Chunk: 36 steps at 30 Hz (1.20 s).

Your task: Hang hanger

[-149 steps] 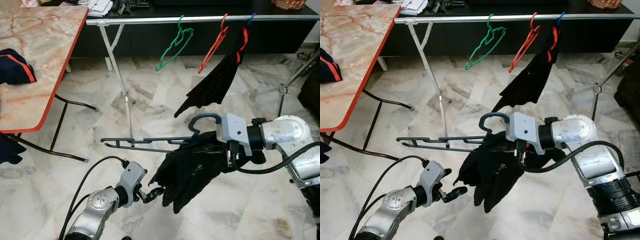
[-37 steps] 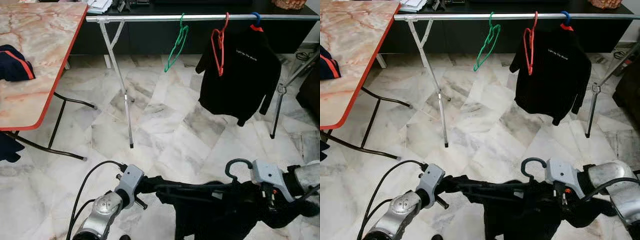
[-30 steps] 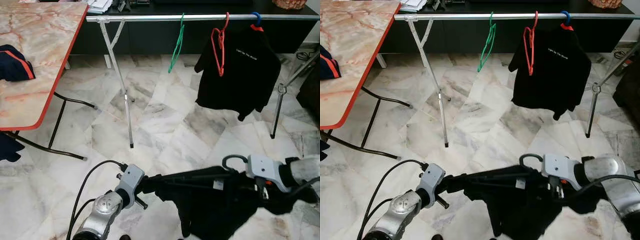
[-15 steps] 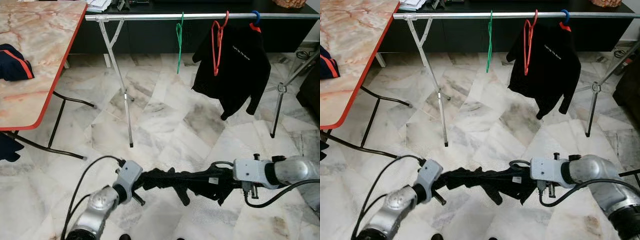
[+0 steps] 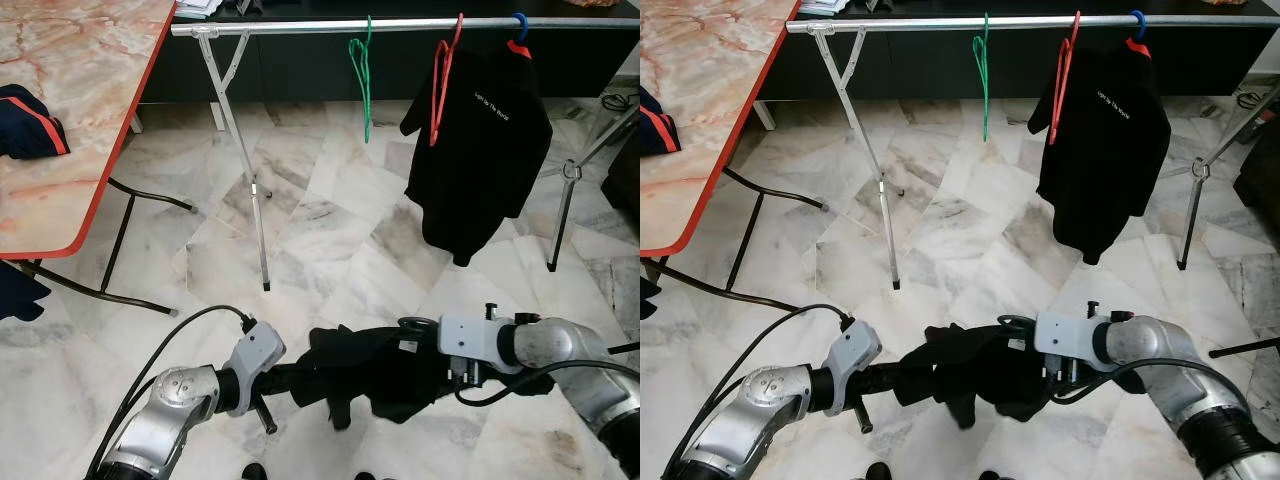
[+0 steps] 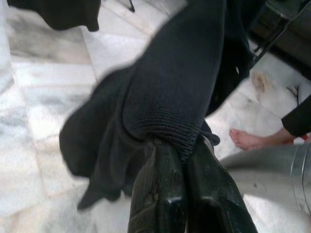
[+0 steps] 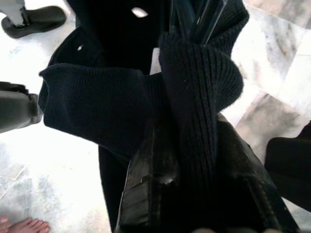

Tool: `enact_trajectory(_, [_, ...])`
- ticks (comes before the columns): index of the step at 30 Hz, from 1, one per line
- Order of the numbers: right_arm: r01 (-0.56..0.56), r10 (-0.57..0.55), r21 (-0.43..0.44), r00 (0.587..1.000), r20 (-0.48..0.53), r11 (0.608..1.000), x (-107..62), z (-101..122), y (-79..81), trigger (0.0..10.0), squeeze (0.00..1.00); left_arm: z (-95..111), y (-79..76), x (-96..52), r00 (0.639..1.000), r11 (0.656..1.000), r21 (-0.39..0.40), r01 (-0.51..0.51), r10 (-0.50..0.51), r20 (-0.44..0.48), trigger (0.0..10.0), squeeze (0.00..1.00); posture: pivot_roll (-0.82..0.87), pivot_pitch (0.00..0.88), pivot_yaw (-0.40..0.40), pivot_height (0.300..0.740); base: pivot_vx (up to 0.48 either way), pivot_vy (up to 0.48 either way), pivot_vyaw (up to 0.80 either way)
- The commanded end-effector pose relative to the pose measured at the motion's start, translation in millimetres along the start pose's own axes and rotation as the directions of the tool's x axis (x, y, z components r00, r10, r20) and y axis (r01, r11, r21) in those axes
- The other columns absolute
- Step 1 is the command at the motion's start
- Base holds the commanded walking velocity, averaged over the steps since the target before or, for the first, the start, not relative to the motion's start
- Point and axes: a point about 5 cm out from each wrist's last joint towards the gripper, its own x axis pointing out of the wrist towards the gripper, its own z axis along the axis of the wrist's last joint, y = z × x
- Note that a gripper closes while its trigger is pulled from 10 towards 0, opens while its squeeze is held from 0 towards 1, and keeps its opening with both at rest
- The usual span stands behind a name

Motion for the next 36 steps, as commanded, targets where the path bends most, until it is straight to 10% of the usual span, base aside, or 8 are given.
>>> enact_trajectory(1, [-0.035,0.035,0.001,0.999,-0.013,0.999,5.2,-2.0,10.8,0.0,0.00,10.8,-0.2,0.2,0.999,1.000,-0.016,0.003,-0.003,0.042,0.0,0.00,-0.07,0.292,-0.033,0.740,0.000,0.000,0.00])
enact_trajectory(19, [0.130,-0.152,0.273,0.986,0.062,0.953,39.6,22.0,12.7,0.0,0.00,49.7,-27.8,-1.9,0.967,0.977,-0.047,0.208,-0.198,0.158,0.0,0.00,-0.06,0.294,-0.025,0.740,0.000,0.000,0.00])
enact_trajectory(20, [0.112,-0.153,0.317,0.982,0.108,0.942,39.9,29.0,11.1,0.0,0.00,46.2,-31.0,-0.8,0.969,0.976,-0.036,0.216,-0.210,0.127,9.2,0.00,-0.06,0.293,-0.025,0.740,0.000,0.000,0.00])
enact_trajectory(22, [0.085,-0.146,0.340,0.977,0.157,0.937,39.8,36.1,10.2,0.0,0.00,43.3,-36.3,-0.4,0.964,0.968,-0.033,0.250,-0.245,0.104,10.0,0.00,-0.06,0.293,-0.026,0.740,0.000,0.000,0.00])
enact_trajectory(23, [0.084,-0.149,0.345,0.975,0.165,0.935,39.7,37.6,9.4,0.0,0.00,43.0,-38.2,-0.3,0.961,0.964,-0.040,0.263,-0.257,0.103,10.0,0.66,-0.06,0.294,-0.026,0.740,0.000,0.000,0.00])
enact_trajectory(24, [0.085,-0.153,0.353,0.973,0.170,0.932,39.7,38.6,8.3,0.0,0.00,43.4,-39.8,0.0,0.958,0.961,-0.046,0.273,-0.267,0.105,10.0,0.66,-0.06,0.294,-0.026,0.740,0.000,0.000,0.00])
enact_trajectory(25, [0.087,-0.155,0.354,0.973,0.170,0.931,39.7,38.8,7.6,0.0,0.00,43.9,-41.6,0.4,0.955,0.957,-0.053,0.284,-0.278,0.108,10.0,1.00,-0.06,0.294,-0.026,0.740,0.000,0.000,0.00])
enact_trajectory(36, [0.122,-0.198,0.354,0.962,0.188,0.927,42.7,46.1,-1.6,0.0,0.00,45.1,-52.7,2.0,0.939,0.940,-0.043,0.337,-0.333,0.088,10.0,1.00,-0.05,0.294,-0.027,0.740,0.000,0.000,0.00])
